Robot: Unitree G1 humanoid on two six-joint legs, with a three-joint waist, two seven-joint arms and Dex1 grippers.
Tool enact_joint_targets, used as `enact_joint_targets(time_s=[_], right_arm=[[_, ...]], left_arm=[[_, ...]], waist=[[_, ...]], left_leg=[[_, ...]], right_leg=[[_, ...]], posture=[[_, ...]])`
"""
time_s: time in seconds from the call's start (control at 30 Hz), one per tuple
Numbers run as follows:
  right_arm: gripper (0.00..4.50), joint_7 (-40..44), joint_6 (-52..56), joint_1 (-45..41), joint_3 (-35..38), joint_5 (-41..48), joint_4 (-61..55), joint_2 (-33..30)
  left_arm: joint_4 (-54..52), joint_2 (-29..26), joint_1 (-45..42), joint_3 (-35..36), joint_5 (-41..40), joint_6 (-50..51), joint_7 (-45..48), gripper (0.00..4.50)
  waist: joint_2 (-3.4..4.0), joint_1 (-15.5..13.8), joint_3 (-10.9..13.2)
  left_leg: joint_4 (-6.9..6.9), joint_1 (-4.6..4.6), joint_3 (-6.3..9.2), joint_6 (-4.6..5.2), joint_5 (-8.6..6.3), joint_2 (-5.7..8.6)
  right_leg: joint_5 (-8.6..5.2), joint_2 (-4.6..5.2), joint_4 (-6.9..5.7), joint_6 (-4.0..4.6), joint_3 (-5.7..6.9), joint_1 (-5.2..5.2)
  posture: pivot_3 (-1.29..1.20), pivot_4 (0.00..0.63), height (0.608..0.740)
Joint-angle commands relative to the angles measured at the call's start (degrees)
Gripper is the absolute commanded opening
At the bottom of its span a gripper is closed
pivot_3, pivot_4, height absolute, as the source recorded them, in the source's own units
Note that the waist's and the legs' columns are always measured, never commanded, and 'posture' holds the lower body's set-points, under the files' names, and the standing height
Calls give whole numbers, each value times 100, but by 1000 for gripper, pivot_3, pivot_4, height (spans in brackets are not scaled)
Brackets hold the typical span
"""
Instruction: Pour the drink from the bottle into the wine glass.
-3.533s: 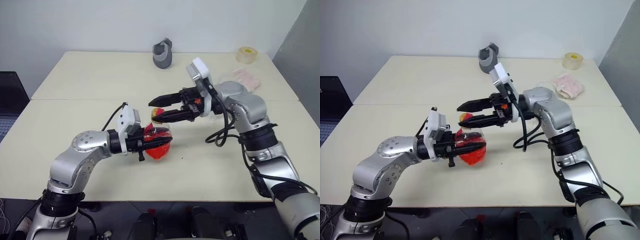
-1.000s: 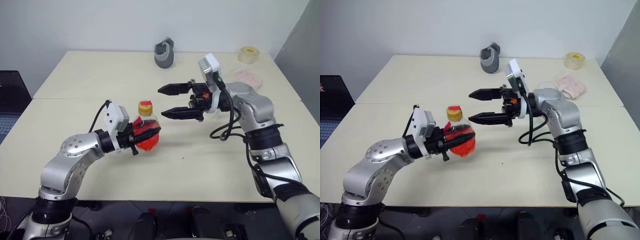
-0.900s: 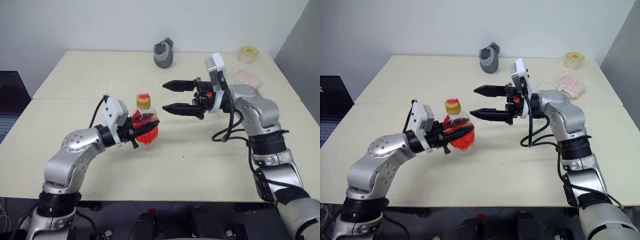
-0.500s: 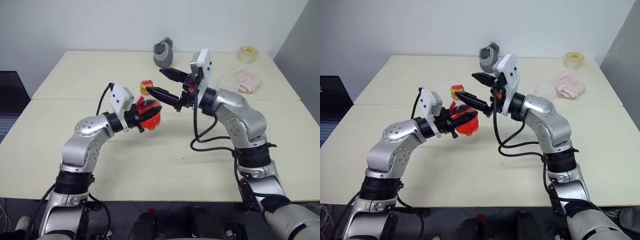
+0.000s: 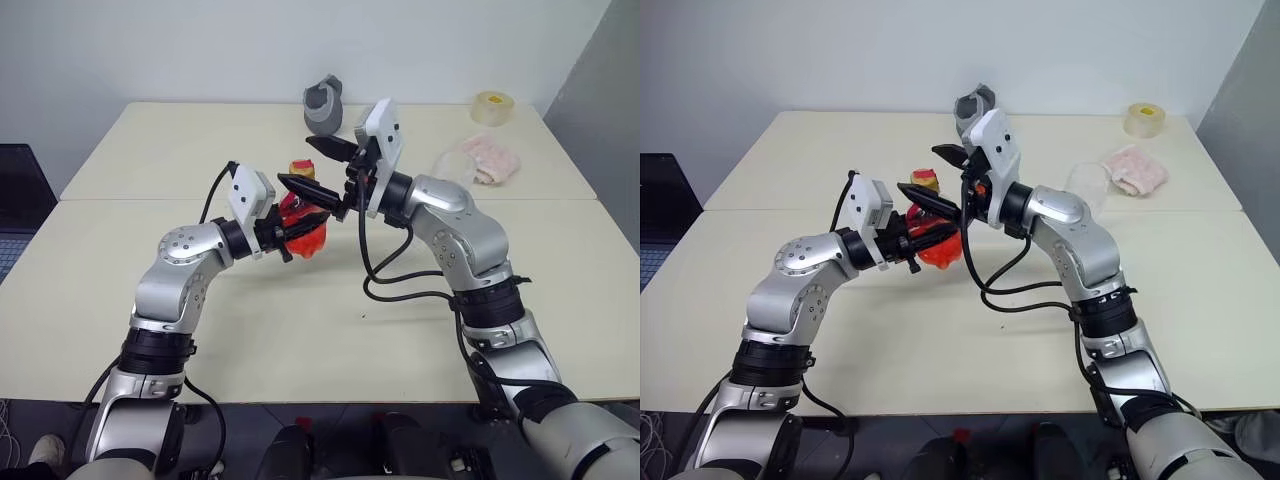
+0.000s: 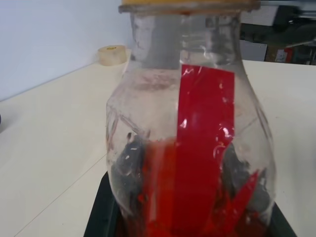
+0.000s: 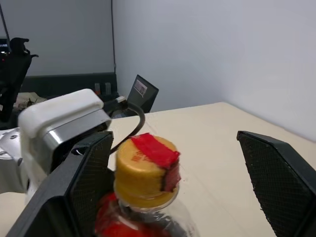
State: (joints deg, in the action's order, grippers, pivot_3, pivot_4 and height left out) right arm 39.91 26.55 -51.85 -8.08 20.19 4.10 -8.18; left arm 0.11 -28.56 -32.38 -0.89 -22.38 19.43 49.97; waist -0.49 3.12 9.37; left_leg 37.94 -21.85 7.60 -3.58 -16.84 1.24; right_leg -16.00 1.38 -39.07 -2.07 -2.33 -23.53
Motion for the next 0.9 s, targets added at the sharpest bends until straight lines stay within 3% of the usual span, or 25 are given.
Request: enact_joint_targets(time_s=[0.03,0.27,0.63,0.9], right_arm=[[4285,-4,-204,-205,89,-4,-48,54],[4285,-54,-12,-115,261,136,-235,-1],[4285,219,196,452,423,185,-611,-990],[4285,691,527,636,543,733,-958,-1171]], left_arm=[[-184,29,-109,51,7,-139,-9,1343],[-482,-18,146,96,-47,-22,-62,1343],[-689,-65,228,182,-94,132,-183,1343],[-657,-10,221,153,-66,94,-176,1343]], waist=[[0,1,0],[0,4,0],[-1,-6,0],[0,16,0]], left_leg=[[0,0,0,0,0,0],[0,-1,2,0,0,-1],[1,-2,2,2,-1,0],[-1,-1,-1,2,-1,-3]], right_leg=[[0,0,0,0,0,0],[0,0,0,0,1,0],[0,0,1,0,2,2],[0,-2,0,0,-1,2]], posture=[[0,150,740],[0,150,740],[0,150,740],[0,150,740]])
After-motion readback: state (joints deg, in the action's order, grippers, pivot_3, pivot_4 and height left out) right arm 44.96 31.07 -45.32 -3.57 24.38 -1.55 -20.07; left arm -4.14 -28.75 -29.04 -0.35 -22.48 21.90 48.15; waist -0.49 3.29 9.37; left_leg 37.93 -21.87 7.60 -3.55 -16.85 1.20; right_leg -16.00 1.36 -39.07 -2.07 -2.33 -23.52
